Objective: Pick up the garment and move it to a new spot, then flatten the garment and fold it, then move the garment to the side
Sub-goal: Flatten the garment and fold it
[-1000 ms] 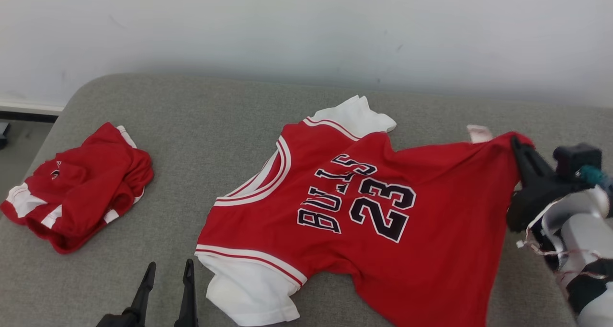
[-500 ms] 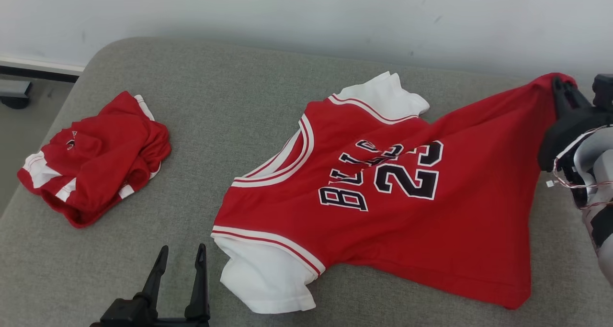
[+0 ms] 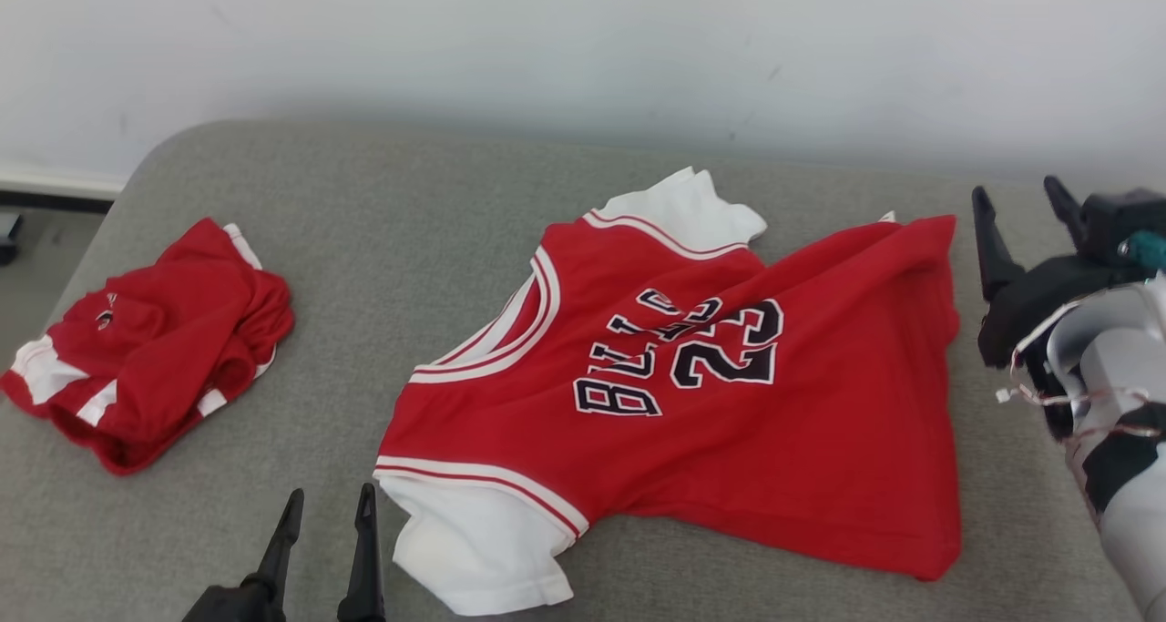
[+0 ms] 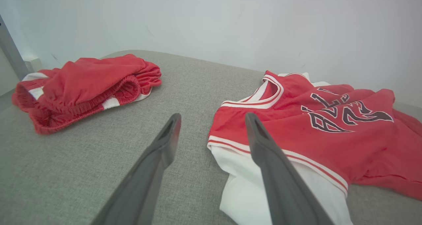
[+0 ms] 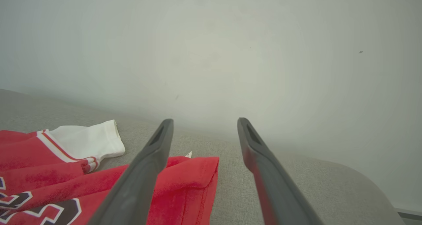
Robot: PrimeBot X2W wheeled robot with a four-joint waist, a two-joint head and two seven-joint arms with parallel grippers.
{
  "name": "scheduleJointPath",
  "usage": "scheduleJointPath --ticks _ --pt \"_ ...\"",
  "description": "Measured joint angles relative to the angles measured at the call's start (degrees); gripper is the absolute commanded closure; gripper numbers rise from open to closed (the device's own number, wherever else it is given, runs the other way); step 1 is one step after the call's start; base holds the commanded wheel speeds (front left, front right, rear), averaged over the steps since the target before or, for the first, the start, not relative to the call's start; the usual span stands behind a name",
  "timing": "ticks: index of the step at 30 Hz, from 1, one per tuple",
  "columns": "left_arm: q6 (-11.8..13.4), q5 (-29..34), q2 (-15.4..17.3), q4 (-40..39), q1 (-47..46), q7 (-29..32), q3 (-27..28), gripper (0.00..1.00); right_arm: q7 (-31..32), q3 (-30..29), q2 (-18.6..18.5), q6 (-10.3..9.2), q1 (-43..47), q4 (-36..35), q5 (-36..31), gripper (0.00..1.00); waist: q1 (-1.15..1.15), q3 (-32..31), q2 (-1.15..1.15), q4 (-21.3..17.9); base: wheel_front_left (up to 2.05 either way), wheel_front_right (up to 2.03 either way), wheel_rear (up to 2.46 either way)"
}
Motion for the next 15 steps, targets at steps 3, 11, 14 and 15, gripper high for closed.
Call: scheduleJointPath --ticks 3,11,14,15 --pt "0.02 0.16 0.0 0.0 0.55 0.0 0.53 0.0 -0.23 -0.37 -0.02 0.0 3.63 -4.15 0.55 0.0 0.0 -1.01 0.0 -1.11 0.0 0.0 0.0" --pt "0.02 0.27 0.0 0.89 2.98 0.0 1.11 0.0 -0.37 -6.1 1.02 0.0 20.38 -19.05 -0.37 0.0 -0.01 -3.82 0.0 -3.32 0.0 0.0 0.0" --pt "0.01 0.27 -0.01 1.26 3.74 0.0 1.27 0.0 -0.36 -7.73 1.78 0.0 26.57 -23.17 -3.03 0.0 0.0 -4.72 0.0 -3.97 0.0 0.0 0.0" --pt "0.02 0.27 0.0 1.38 3.86 0.0 1.4 0.0 -0.37 -9.02 2.35 0.0 28.31 -24.65 -3.28 0.0 0.0 -5.02 0.0 -4.15 0.0 0.0 0.0"
